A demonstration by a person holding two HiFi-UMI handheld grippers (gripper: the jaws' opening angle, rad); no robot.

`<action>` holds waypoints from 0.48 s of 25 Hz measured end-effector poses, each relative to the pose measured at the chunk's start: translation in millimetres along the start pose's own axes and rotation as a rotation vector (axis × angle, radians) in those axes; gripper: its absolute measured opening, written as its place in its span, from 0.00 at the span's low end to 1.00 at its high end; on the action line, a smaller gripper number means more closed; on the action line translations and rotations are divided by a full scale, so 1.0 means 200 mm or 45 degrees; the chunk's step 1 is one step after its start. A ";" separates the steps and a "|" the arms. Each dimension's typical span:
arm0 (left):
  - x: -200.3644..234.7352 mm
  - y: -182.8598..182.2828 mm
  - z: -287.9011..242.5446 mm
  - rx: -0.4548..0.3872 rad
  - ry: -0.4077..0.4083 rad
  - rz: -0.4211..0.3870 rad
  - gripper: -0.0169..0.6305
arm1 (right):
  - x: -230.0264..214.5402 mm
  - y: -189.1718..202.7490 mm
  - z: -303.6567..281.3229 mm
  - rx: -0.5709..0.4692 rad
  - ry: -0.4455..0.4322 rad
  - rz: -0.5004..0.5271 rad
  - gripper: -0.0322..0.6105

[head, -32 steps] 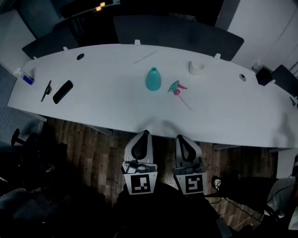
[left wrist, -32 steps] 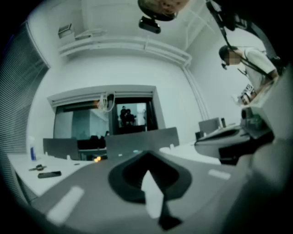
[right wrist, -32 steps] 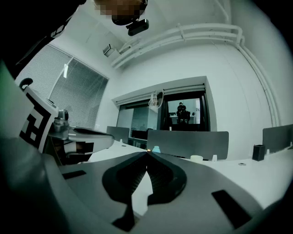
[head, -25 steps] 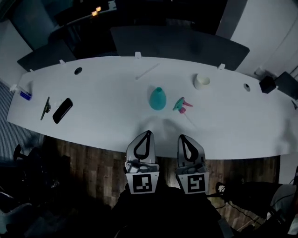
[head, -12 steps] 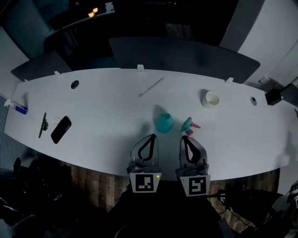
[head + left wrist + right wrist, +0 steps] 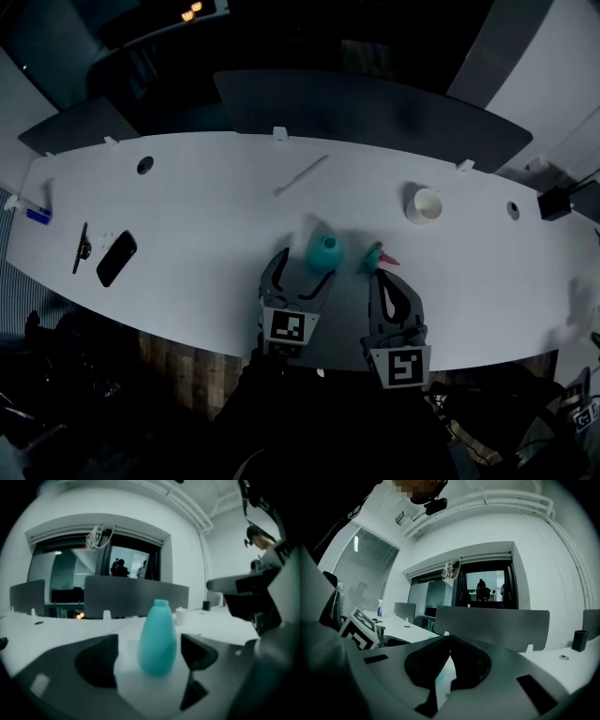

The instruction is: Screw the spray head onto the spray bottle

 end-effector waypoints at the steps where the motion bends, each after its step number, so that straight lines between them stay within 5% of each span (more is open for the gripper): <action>1: -0.02 0.01 -0.04 0.008 0.029 -0.020 0.66 | -0.01 0.00 0.01 0.003 0.003 0.002 0.06; 6: -0.15 0.04 -0.22 0.074 0.242 -0.014 0.66 | -0.05 0.03 0.06 0.049 0.038 0.029 0.06; 12: -0.14 0.06 -0.25 0.095 0.197 -0.070 0.60 | -0.11 0.03 0.13 0.056 0.100 0.018 0.06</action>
Point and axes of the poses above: the fingertips, and each gripper's own axes: z backward along the fingers, x to its left, y out of its underside, the point moved 2 cm from there along z, backward along the fingers, and after that the axes turned 14 degrees about -y, right-handed, at the moved point
